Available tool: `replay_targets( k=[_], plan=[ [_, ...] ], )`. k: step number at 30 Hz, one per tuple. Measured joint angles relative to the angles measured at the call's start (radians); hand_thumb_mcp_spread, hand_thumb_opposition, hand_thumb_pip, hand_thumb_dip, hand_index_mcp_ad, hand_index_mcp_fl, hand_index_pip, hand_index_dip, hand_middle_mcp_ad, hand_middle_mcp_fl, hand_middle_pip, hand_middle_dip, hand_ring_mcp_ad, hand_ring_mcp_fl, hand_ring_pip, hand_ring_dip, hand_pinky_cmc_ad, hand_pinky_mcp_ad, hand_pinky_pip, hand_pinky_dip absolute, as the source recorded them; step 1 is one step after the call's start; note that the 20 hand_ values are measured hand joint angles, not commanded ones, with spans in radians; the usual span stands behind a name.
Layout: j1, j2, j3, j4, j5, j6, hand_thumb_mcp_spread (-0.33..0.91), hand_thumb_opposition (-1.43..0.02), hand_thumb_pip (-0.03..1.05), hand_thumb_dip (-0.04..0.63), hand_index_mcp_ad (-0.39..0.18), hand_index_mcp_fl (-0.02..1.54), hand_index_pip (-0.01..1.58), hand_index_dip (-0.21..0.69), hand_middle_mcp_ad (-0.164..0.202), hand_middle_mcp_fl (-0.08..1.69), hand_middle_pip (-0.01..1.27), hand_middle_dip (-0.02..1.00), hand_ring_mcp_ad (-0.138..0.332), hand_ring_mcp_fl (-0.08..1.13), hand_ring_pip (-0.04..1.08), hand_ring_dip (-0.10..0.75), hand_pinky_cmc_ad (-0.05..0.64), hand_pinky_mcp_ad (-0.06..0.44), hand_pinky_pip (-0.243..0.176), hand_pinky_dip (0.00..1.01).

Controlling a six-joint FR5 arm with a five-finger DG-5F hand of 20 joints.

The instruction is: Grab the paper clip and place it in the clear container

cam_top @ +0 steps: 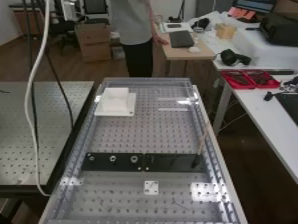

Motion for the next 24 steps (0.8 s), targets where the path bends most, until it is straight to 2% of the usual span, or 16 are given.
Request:
replay_targets(
  k=[2, 4, 5, 6, 8, 10, 11, 14, 17, 19, 22, 24],
  plan=[
    [-0.001, -0.001, 0.0, 0.001, 0.0, 0.001, 0.0, 0.01, 0.01, 0.007, -0.005, 0.01, 0.01, 0.012, 0.075, 0.01, 0.02, 0.03, 0.068, 0.0, 0.01, 0.014, 0.047, 0.052, -0.01, 0.01],
    [-0.002, -0.001, 0.0, 0.002, -0.002, 0.001, 0.0, 0.0, 0.01, 0.007, 0.0, 0.01, 0.01, 0.012, 0.072, 0.01, 0.02, 0.03, 0.07, 0.0, 0.0, 0.017, 0.051, 0.035, -0.01, 0.01],
    [-0.003, -0.001, 0.0, 0.002, -0.003, 0.002, 0.02, -0.05, 0.03, 0.0, 0.003, 0.01, 0.01, 0.012, 0.072, 0.0, 0.02, 0.03, 0.07, 0.0, 0.0, 0.017, 0.051, 0.035, -0.01, 0.04],
    [-0.005, -0.001, 0.001, 0.003, -0.004, 0.002, 0.09, -0.14, 0.11, 0.01, 0.003, 0.01, 0.01, 0.012, 0.072, 0.0, 0.02, 0.03, 0.07, 0.0, 0.01, 0.017, 0.045, 0.052, -0.01, 0.08],
    [-0.007, -0.002, 0.002, 0.003, -0.006, 0.002, 0.21, -0.31, 0.26, 0.023, 0.003, 0.01, 0.01, 0.016, 0.072, 0.0, 0.05, 0.03, 0.07, 0.0, 0.03, 0.019, 0.079, 0.082, -0.01, 0.19],
    [-0.008, -0.002, 0.003, 0.003, -0.007, 0.002, 0.25, -0.44, 0.25, 0.019, 0.003, 0.01, 0.03, 0.024, 0.075, 0.0, 0.09, 0.05, 0.082, 0.0, 0.05, 0.021, 0.15, 0.147, -0.01, 0.25],
    [-0.009, -0.003, 0.004, 0.003, -0.008, 0.001, 0.24, -0.49, 0.25, 0.019, 0.003, 0.01, 0.03, 0.03, 0.072, 0.0, 0.1, 0.06, 0.077, 0.01, 0.05, 0.028, 0.183, 0.183, -0.028, 0.29],
    [-0.013, -0.003, 0.004, 0.003, -0.01, 0.001, 0.26, -0.58, 0.25, 0.021, 0.003, 0.01, 0.06, 0.061, 0.075, 0.01, 0.11, 0.11, 0.113, 0.01, 0.07, 0.059, 0.262, 0.239, -0.051, 0.39],
    [-0.015, -0.002, 0.003, 0.005, -0.01, 0.002, 0.26, -0.64, 0.25, 0.021, 0.003, 0.01, 0.05, 0.063, 0.073, 0.0, 0.11, 0.11, 0.138, 0.0, 0.07, 0.059, 0.316, 0.278, -0.061, 0.44],
    [-0.015, -0.002, -0.002, 0.008, -0.009, 0.002, 0.26, -0.65, 0.25, 0.021, 0.002, 0.01, 0.05, 0.061, 0.087, 0.01, 0.12, 0.13, 0.155, 0.0, 0.09, 0.065, 0.328, 0.29, -0.065, 0.46],
    [-0.015, -0.002, -0.012, 0.016, -0.003, -0.002, 0.26, -0.67, 0.26, 0.021, 0.002, 0.01, 0.07, 0.079, 0.087, 0.01, 0.13, 0.14, 0.155, 0.0, 0.1, 0.075, 0.365, 0.295, -0.093, 0.49],
    [-0.015, -0.002, -0.028, 0.026, 0.008, -0.006, 0.26, -0.68, 0.27, 0.023, 0.002, 0.01, 0.06, 0.075, 0.084, 0.01, 0.13, 0.14, 0.152, 0.0, 0.11, 0.08, 0.361, 0.314, -0.089, 0.49]
  ],
)
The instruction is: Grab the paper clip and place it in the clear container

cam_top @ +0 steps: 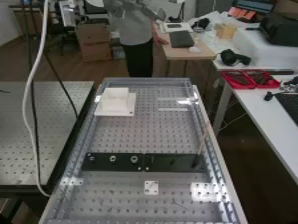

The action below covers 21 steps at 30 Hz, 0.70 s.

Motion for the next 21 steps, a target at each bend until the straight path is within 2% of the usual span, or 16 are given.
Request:
replay_targets(
  k=[2, 7, 13, 17, 21],
  plan=[
    [-0.001, -0.002, -0.014, 0.009, 0.009, -0.001, 0.26, -0.68, 0.27, 0.019, 0.002, 0.01, 0.06, 0.075, 0.101, 0.0, 0.13, 0.14, 0.168, 0.0, 0.1, 0.08, 0.377, 0.311, -0.089, 0.49],
    [-0.014, -0.02, -0.055, 0.035, 0.027, 0.021, 0.26, -0.69, 0.3, 0.019, 0.003, 0.01, 0.07, 0.079, 0.098, 0.0, 0.13, 0.14, 0.173, 0.0, 0.1, 0.08, 0.379, 0.311, -0.089, 0.5],
    [-0.053, -0.059, -0.141, 0.133, 0.039, 0.064, 0.26, -0.69, 0.38, 0.031, 0.003, 0.01, 0.07, 0.079, 0.106, 0.0, 0.14, 0.16, 0.176, 0.0, 0.1, 0.08, 0.379, 0.314, -0.093, 0.51],
    [-0.084, -0.103, -0.176, 0.183, 0.05, 0.091, 0.27, -0.71, 0.4, 0.061, 0.003, 0.03, 0.08, 0.016, 0.108, 0.01, 0.14, 0.16, 0.18, 0.0, 0.13, 0.08, 0.379, 0.314, -0.096, 0.51],
    [-0.113, -0.146, -0.188, 0.206, 0.051, 0.121, 0.27, -0.71, 0.42, 0.065, 0.0, 0.03, 0.08, 0.0, 0.108, 0.01, 0.14, 0.16, 0.18, 0.0, 0.12, 0.08, 0.379, 0.314, -0.096, 0.51]
  ],
)
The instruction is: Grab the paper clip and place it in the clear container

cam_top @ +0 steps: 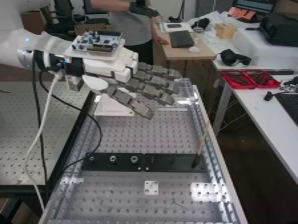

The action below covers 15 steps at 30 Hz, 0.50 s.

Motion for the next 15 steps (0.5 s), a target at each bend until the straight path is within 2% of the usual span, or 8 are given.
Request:
replay_targets(
  k=[7, 11, 15],
  plan=[
    [-0.049, -0.057, -0.004, 0.027, -0.022, 0.052, 0.27, -0.71, 0.44, 0.093, -0.007, 0.03, 0.09, -0.044, 0.11, 0.01, 0.14, 0.16, 0.18, 0.0, 0.12, 0.077, 0.379, 0.314, -0.096, 0.51],
    [-0.084, -0.097, 0.002, 0.048, -0.036, 0.081, 0.28, -0.72, 0.47, 0.101, -0.04, 0.05, 0.09, -0.059, 0.11, 0.01, 0.14, 0.16, 0.178, 0.0, 0.12, 0.08, 0.379, 0.314, -0.096, 0.51],
    [-0.117, -0.135, 0.013, 0.06, -0.05, 0.094, 0.3, -0.74, 0.52, 0.147, -0.056, 0.05, 0.1, -0.058, 0.11, 0.0, 0.14, 0.16, 0.182, 0.0, 0.12, 0.08, 0.379, 0.314, -0.096, 0.51]
  ],
)
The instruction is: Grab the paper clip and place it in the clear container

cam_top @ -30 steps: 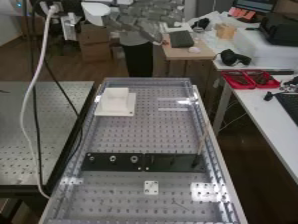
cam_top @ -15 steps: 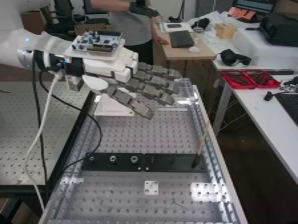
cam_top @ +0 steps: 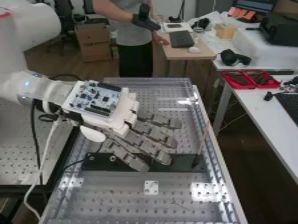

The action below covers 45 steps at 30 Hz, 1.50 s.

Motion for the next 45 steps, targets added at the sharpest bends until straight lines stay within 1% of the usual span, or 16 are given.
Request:
replay_targets(
  k=[2, 4, 7, 9, 12, 15, 17, 19, 21, 24, 28, 34, 36, 39, 41, 45],
  plan=[
    [-0.013, -0.016, 0.006, 0.003, -0.008, 0.0, 0.31, -0.74, 0.53, 0.145, -0.056, 0.05, 0.1, -0.058, 0.11, 0.0, 0.13, 0.16, 0.182, 0.0, 0.12, 0.08, 0.379, 0.312, -0.096, 0.51],
    [-0.026, -0.031, 0.013, 0.005, -0.016, 0.0, 0.31, -0.74, 0.54, 0.161, -0.056, 0.07, 0.13, -0.058, 0.11, 0.0, 0.14, 0.17, 0.182, 0.0, 0.12, 0.08, 0.379, 0.312, -0.096, 0.51],
    [-0.043, -0.053, 0.023, 0.008, -0.024, 0.003, 0.32, -0.76, 0.56, 0.176, -0.056, 0.09, 0.21, -0.058, 0.11, 0.0, 0.13, 0.17, 0.182, 0.0, 0.12, 0.08, 0.379, 0.312, -0.096, 0.51],
    [-0.06, -0.075, 0.034, 0.01, -0.032, 0.005, 0.33, -0.76, 0.56, 0.19, -0.07, 0.14, 0.27, -0.061, 0.106, 0.0, 0.14, 0.17, 0.182, 0.0, 0.12, 0.08, 0.379, 0.312, -0.096, 0.51],
    [-0.075, -0.101, 0.049, 0.012, -0.044, 0.006, 0.35, -0.77, 0.56, 0.195, -0.075, 0.14, 0.42, -0.054, 0.11, 0.0, 0.14, 0.17, 0.182, 0.0, 0.12, 0.08, 0.379, 0.312, -0.096, 0.5],
    [-0.085, -0.122, 0.062, 0.013, -0.056, 0.0, 0.35, -0.77, 0.61, 0.204, -0.079, 0.14, 0.55, -0.042, 0.106, 0.0, 0.13, 0.17, 0.182, 0.0, 0.11, 0.08, 0.379, 0.312, -0.096, 0.48],
    [-0.09, -0.134, 0.07, 0.013, -0.064, -0.006, 0.35, -0.79, 0.61, 0.222, -0.087, 0.14, 0.62, -0.051, 0.106, 0.0, 0.14, 0.17, 0.182, 0.0, 0.11, 0.08, 0.379, 0.312, -0.096, 0.47],
    [-0.095, -0.148, 0.08, 0.011, -0.074, -0.012, 0.35, -0.8, 0.61, 0.236, -0.091, 0.14, 0.72, -0.03, 0.11, 0.0, 0.14, 0.17, 0.182, 0.0, 0.11, 0.08, 0.379, 0.312, -0.096, 0.47],
    [-0.103, -0.166, 0.093, 0.012, -0.088, -0.02, 0.35, -0.8, 0.61, 0.236, -0.098, 0.14, 0.82, -0.026, 0.106, 0.0, 0.14, 0.17, 0.178, 0.0, 0.11, 0.077, 0.377, 0.314, -0.096, 0.46],
    [-0.11, -0.181, 0.104, 0.017, -0.098, -0.028, 0.34, -0.82, 0.62, 0.239, -0.103, 0.14, 0.91, -0.035, 0.11, 0.0, 0.14, 0.17, 0.178, 0.0, 0.11, 0.087, 0.379, 0.314, -0.096, 0.44],
    [-0.12, -0.199, 0.118, 0.026, -0.108, -0.032, 0.38, -0.83, 0.62, 0.239, -0.105, 0.14, 1.05, -0.005, 0.11, 0.0, 0.14, 0.17, 0.182, 0.0, 0.1, 0.087, 0.375, 0.311, -0.096, 0.42],
    [-0.133, -0.231, 0.139, 0.045, -0.12, -0.023, 0.38, -0.83, 0.62, 0.251, -0.105, 0.14, 1.24, 0.035, 0.108, 0.0, 0.14, 0.17, 0.178, 0.0, 0.11, 0.094, 0.375, 0.314, -0.091, 0.4],
    [-0.135, -0.242, 0.146, 0.053, -0.125, -0.014, 0.38, -0.83, 0.62, 0.251, -0.105, 0.14, 1.29, 0.051, 0.108, 0.0, 0.14, 0.17, 0.173, 0.0, 0.09, 0.094, 0.374, 0.311, -0.094, 0.4],
    [-0.138, -0.257, 0.156, 0.063, -0.137, -0.007, 0.38, -0.83, 0.62, 0.253, -0.105, 0.1, 1.36, 0.08, 0.108, 0.0, 0.14, 0.17, 0.171, 0.0, 0.09, 0.094, 0.374, 0.314, -0.094, 0.39],
    [-0.14, -0.265, 0.164, 0.063, -0.145, -0.009, 0.37, -0.83, 0.62, 0.253, -0.105, 0.09, 1.41, 0.11, 0.108, 0.0, 0.14, 0.17, 0.162, 0.0, 0.09, 0.094, 0.368, 0.293, -0.094, 0.39],
    [-0.148, -0.283, 0.181, 0.06, -0.165, -0.017, 0.4, -0.83, 0.62, 0.253, -0.106, 0.09, 1.46, 0.143, 0.108, 0.0, 0.14, 0.19, 0.162, 0.0, 0.09, 0.098, 0.368, 0.293, -0.094, 0.35]
  ],
)
